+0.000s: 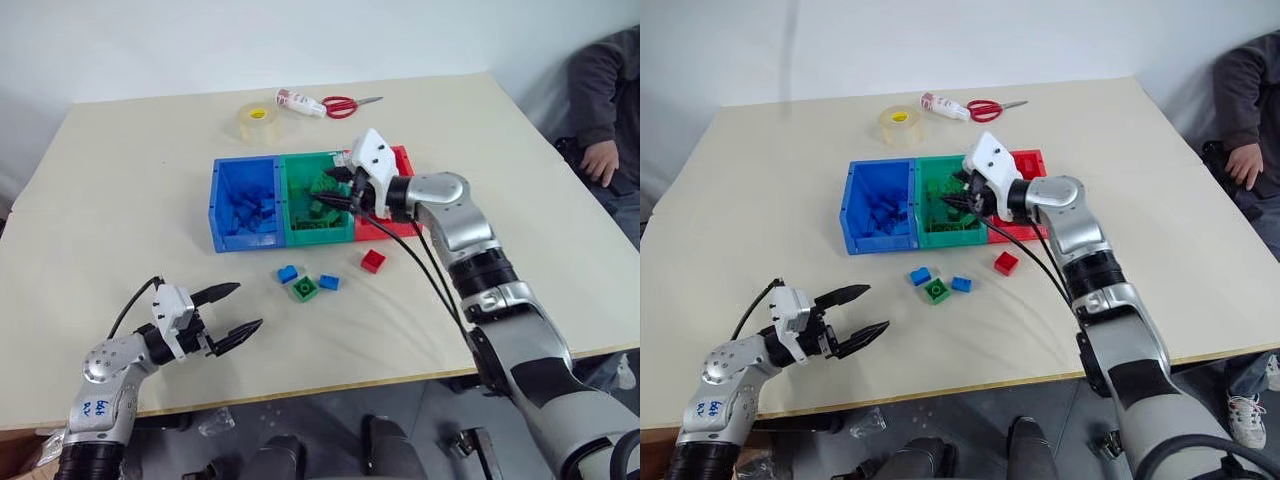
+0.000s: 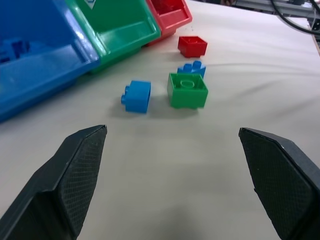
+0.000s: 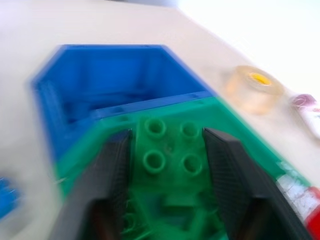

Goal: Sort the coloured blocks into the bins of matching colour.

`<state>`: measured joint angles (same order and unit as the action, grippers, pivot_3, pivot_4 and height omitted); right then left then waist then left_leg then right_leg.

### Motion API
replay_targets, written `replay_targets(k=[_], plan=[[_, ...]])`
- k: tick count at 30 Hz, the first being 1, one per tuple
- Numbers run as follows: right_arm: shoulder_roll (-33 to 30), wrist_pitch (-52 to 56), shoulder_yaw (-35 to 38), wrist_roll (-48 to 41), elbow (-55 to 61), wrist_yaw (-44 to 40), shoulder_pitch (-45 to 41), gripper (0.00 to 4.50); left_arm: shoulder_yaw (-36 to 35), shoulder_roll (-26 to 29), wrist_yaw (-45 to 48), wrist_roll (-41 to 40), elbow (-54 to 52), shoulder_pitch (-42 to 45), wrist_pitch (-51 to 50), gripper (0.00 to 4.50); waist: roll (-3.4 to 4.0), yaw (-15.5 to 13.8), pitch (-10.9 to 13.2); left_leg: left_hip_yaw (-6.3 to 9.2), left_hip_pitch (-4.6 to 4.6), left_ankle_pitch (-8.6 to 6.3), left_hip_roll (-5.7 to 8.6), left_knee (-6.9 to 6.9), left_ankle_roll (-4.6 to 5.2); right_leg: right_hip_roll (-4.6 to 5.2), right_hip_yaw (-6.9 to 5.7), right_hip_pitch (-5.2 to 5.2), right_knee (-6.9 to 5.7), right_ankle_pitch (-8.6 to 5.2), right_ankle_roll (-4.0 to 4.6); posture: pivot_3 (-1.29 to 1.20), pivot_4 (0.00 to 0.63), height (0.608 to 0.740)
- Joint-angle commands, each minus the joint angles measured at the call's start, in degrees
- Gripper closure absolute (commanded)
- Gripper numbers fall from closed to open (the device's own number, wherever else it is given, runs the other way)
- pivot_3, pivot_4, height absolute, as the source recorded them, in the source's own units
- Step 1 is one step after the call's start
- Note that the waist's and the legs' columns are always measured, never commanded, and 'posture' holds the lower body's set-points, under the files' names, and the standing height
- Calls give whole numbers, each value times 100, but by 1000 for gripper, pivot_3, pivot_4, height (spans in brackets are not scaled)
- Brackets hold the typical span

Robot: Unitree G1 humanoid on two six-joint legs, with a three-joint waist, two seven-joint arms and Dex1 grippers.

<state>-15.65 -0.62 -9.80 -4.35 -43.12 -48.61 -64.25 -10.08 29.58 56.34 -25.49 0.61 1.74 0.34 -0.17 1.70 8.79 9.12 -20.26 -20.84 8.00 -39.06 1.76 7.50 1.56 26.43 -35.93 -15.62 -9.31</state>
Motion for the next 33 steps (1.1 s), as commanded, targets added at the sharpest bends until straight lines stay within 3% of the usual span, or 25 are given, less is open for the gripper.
replay_targets(k=[1, 2, 8, 13, 17, 22, 26, 33], plan=[[51, -524, 299, 33, -234, 374, -174, 928, -5, -15, -12, -39, -60, 35, 42, 0, 0, 38, 0, 0, 0, 0, 0, 1, 0, 0, -1, 1, 0, 0, 0, 0, 150, 740], [26, -538, 326, 11, -159, 324, -110, 639, -6, -15, -11, -39, -61, 35, 43, 0, 1, 53, 0, 0, 0, 0, 0, 2, 1, 0, -1, 2, 0, 0, 0, 0, 150, 740], [-481, 3, 283, -325, 1392, -587, 932, 639, 8, -15, 16, -49, -65, 25, 21, 0, 1, 96, 0, 4, -1, -1, -2, 3, 1, 1, -6, 2, -1, 0, 0, 0, 150, 740], [-1606, 1409, 184, -946, 3618, -1731, 2387, 639, 69, -2, 103, -36, 68, 152, 8, 0, 3, -6, 2, 2, -7, -5, 1, -4, 9, 4, -5, 2, 4, 0, 0, 0, 150, 740], [-2490, 2298, 484, -1355, 4768, -2012, 3337, 639, 103, 6, 181, -33, 196, 271, 15, 0, 3, -37, 1, -9, -7, -6, 0, -8, 10, 5, -1, 1, 7, 1, -2, 0, 150, 740], [-3215, 2748, 1022, -1554, 5336, -1911, 4293, 639, 131, 37, 299, -36, 329, 373, 27, 0, 3, -64, 2, -18, -6, -8, -1, -6, 11, 6, 6, 1, 14, 1, -2, 0, 150, 740], [-3210, 2827, 1188, -1569, 5395, -1633, 4610, 639, 163, 33, 358, -9, 450, 476, 47, 0, 2, -113, 1, -31, -2, -9, -2, -7, 11, 5, 12, 1, 30, 2, -4, 0, 150, 740], [-2346, 2627, 774, -1356, 4871, -993, 4185, 639, 239, -21, 350, 11, 466, 594, 35, 0, 2, -170, 1, -36, 1, -9, -2, -10, 11, 6, 14, -1, 30, 4, -7, 0, 150, 740]])
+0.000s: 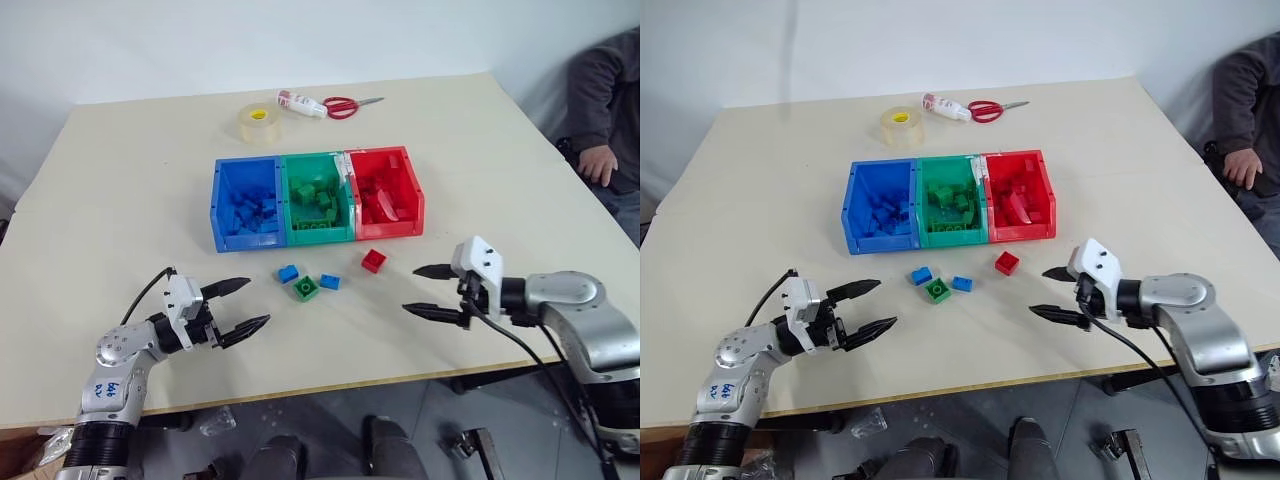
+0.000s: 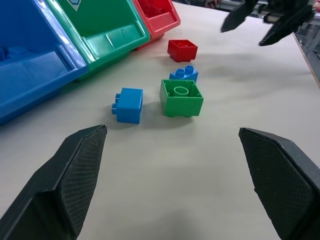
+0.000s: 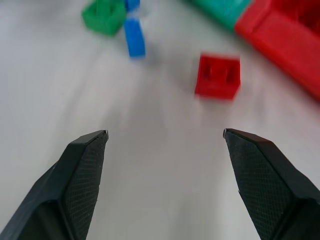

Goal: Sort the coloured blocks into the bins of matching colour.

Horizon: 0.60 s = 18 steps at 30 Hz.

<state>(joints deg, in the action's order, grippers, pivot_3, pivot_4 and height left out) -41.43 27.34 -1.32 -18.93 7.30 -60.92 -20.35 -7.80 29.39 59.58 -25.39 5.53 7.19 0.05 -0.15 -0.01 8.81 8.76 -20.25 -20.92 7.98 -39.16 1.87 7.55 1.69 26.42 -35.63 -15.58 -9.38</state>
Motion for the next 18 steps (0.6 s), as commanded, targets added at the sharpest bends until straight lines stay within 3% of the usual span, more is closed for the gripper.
replay_targets(k=[1, 12, 15, 18], plan=[[380, -231, -134, 131, -315, 323, -309, 639, 11, -2, 25, -3, -43, 49, 61, 0, 0, 3, 0, 0, 0, 0, 0, 0, 0, 0, 0, -1, 1, 0, -1, 0, 150, 740], [1232, -1236, -532, 864, -2172, 779, -1249, 639, -82, 44, -35, -59, -326, -172, 27, 0, 0, 25, 0, 3, 1, 0, -1, 2, 0, -3, -4, 2, -4, 1, -1, 0, 150, 740], [1292, -1309, -516, 894, -2259, 750, -1282, 1225, -89, 44, -49, -58, -365, -213, 31, 0, 0, 22, 0, 4, 1, 0, 0, 0, 0, -1, -5, 0, -13, 1, -1, 0, 150, 740], [1311, -1227, -480, 823, -2104, 733, -1232, 2229, -89, 40, -59, -58, -392, -248, 28, 0, 0, 28, 0, 4, 1, 0, 0, 1, 0, -3, -5, 0, -17, 1, -1, 0, 150, 740]])
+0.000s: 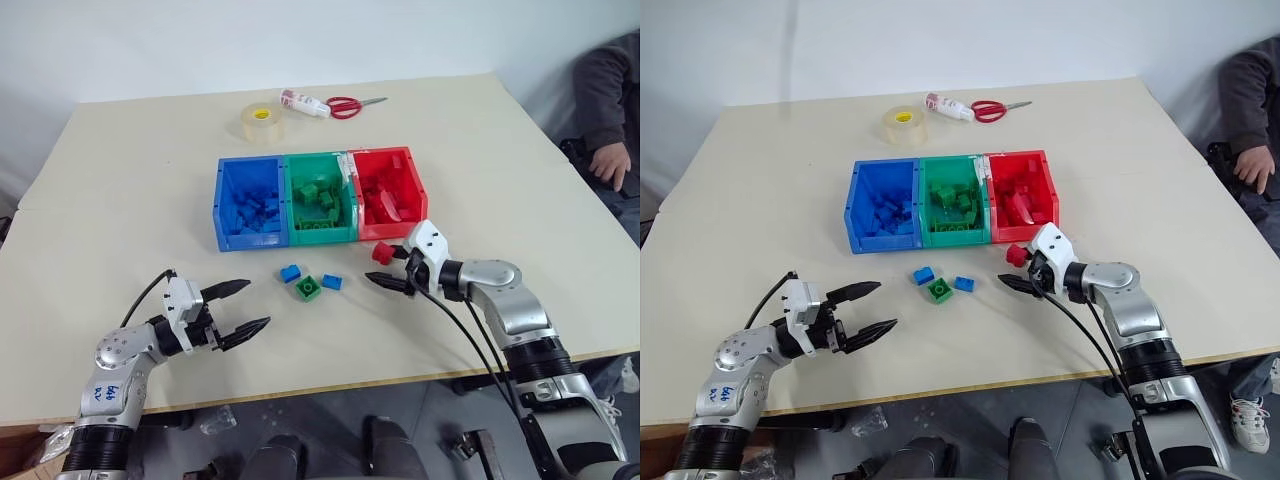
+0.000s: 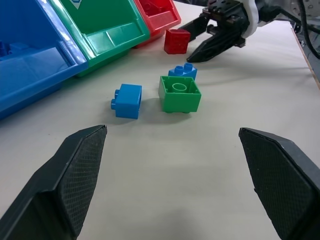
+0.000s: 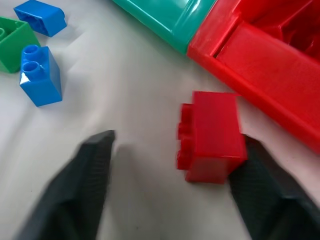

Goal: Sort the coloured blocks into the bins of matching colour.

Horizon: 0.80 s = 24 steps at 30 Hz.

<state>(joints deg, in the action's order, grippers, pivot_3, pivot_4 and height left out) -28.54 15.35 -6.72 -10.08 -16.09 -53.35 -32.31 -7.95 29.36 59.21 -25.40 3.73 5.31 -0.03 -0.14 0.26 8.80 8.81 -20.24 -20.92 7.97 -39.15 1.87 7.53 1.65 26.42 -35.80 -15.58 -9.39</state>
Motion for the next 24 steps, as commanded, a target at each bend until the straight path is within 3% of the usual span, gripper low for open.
replay_targets(k=[1, 4, 11, 17, 21, 24], plan=[[19, -17, 75, -79, 285, -20, -10, 2556, -72, 39, -26, -56, -221, -71, 35, 0, 0, 0, 0, 0, 0, 0, 0, 0, 0, 0, 0, 0, -1, 0, 0, 0, 150, 740], [-18, 48, 128, -154, 506, -28, 83, 3631, -49, 29, -23, -51, -217, -73, 32, 0, 0, -1, 0, 0, 0, 0, 0, 0, 0, 0, 0, 0, -1, 0, 0, 0, 150, 740], [-122, 615, 488, -581, 1549, 105, 80, 3639, -12, 10, -2, -45, -143, 1, 37, 0, 0, -8, 0, 0, 0, 0, 0, 1, 0, 0, 1, 0, -1, 0, 0, 0, 150, 740], [-43, 141, 688, -224, 158, 631, -1375, 3639, 66, -28, 26, -10, -13, 143, 35, 0, 1, 11, 0, -3, 0, 0, 0, 1, 0, -1, 1, 3, 1, 0, 0, 0, 150, 740], [131, -778, 667, 174, -1481, 1033, -2353, 2278, 109, -62, 33, 10, 88, 270, 75, 0, 1, 36, 0, -1, 1, 0, -1, 6, 0, 0, -2, 2, -1, 0, 1, 0, 150, 740], [212, -1189, 626, 289, -2044, 1036, -2616, 1217, 110, -68, 18, 12, 121, 305, 101, 0, 1, 60, 0, 5, -1, 0, -1, 7, 1, 1, -10, 2, -2, 0, 1, 0, 150, 740]])
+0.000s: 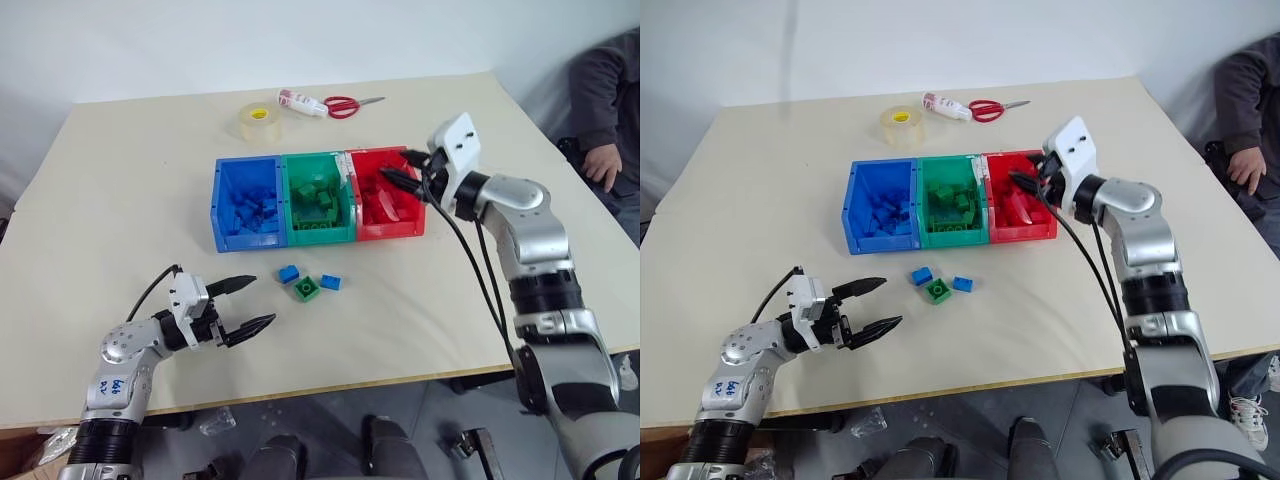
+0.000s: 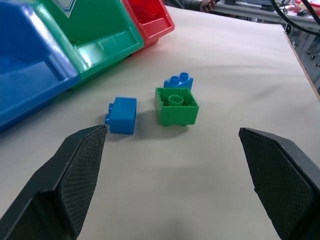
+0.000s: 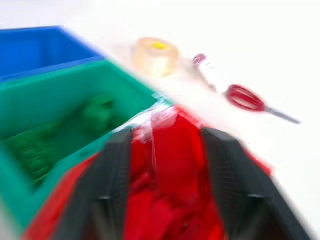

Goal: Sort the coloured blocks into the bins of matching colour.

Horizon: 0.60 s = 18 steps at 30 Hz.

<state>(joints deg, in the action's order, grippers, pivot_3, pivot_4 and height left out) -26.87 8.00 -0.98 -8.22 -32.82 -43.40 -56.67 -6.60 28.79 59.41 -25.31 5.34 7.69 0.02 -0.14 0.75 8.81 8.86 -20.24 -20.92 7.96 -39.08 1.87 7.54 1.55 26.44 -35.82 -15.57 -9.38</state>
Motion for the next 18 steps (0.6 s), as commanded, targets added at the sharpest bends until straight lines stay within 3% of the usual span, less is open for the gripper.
replay_targets(k=[1, 3, 4, 11, 18], plan=[[63, -533, 50, 110, -423, 10, -194, 797, -36, -6, -8, -2, -54, 54, 97, 0, 0, 22, 0, 0, 0, 0, 0, 0, 1, 1, -1, 0, 0, 0, 0, 0, 150, 740], [74, -606, 62, 68, -373, -82, -138, 141, -69, 4, -26, -14, -96, -1, 98, 0, 1, 72, 1, 1, -2, 0, 2, -1, 1, 2, -1, 0, 0, 0, 0, 0, 150, 740], [49, -596, 52, 31, -257, -187, -44, 29, -81, 8, -32, -18, -123, -45, 101, 0, 1, 94, 0, 0, -3, -1, 2, -1, 1, 2, -1, 1, -1, 0, 0, 0, 150, 740], [-512, 378, -115, -600, 1828, -1514, 1355, 29, -105, 17, -58, -42, -187, -153, 96, 0, 1, 86, 0, 3, -3, -1, 0, -1, 1, 1, -4, 3, -3, 0, 0, 0, 150, 740], [-1517, 1490, -43, -1013, 3650, -2146, 2975, 29, -111, 32, -44, -58, -203, -216, 97, 0, 1, 37, 0, 1, -6, -2, 2, -10, 3, 4, -1, -1, -1, 1, -1, 0, 150, 740]])
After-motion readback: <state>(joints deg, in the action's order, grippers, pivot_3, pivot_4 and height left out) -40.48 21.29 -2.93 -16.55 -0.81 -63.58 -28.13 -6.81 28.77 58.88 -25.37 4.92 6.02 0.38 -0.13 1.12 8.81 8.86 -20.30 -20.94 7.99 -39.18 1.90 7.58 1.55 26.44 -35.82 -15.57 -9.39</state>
